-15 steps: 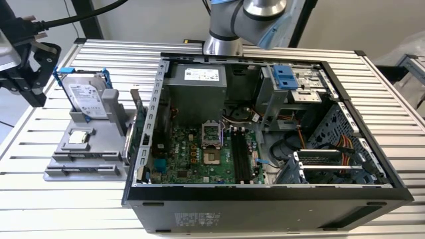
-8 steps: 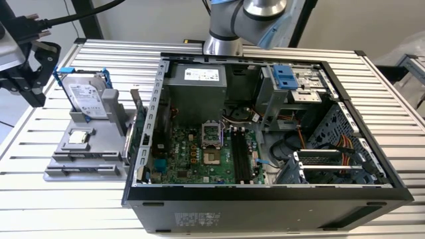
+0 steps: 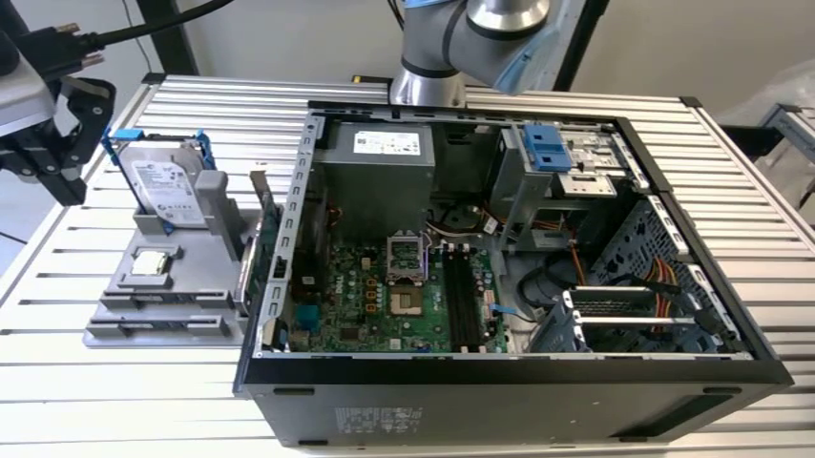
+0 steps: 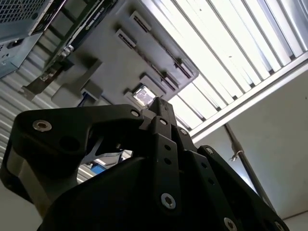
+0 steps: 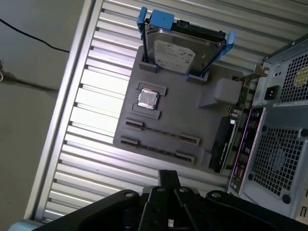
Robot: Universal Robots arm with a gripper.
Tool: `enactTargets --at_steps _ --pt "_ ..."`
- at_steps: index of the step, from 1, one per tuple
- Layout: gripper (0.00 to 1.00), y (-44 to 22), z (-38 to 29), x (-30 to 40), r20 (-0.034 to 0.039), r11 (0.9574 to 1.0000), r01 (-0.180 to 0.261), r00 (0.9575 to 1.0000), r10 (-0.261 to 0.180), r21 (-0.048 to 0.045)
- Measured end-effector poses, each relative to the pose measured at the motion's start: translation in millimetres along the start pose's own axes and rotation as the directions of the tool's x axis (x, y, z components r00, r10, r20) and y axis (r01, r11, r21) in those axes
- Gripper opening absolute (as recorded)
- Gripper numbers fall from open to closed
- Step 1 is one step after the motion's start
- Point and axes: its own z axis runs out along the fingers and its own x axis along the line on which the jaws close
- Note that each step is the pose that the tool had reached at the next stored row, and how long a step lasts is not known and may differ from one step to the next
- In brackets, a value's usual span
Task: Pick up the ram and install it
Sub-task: 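Pick up the ram and move it above insertion slot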
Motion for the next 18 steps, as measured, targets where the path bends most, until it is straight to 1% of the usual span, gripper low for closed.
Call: enactTargets --at_steps 10,18 --pt "0.00 0.0 0.0 0.0 -0.0041 0.9982 0.060 0.9982 -0.060 -0.0003" --pt "0.00 0.0 0.0 0.0 -0.0071 0.9945 0.104 0.9945 -0.104 -0.0007"
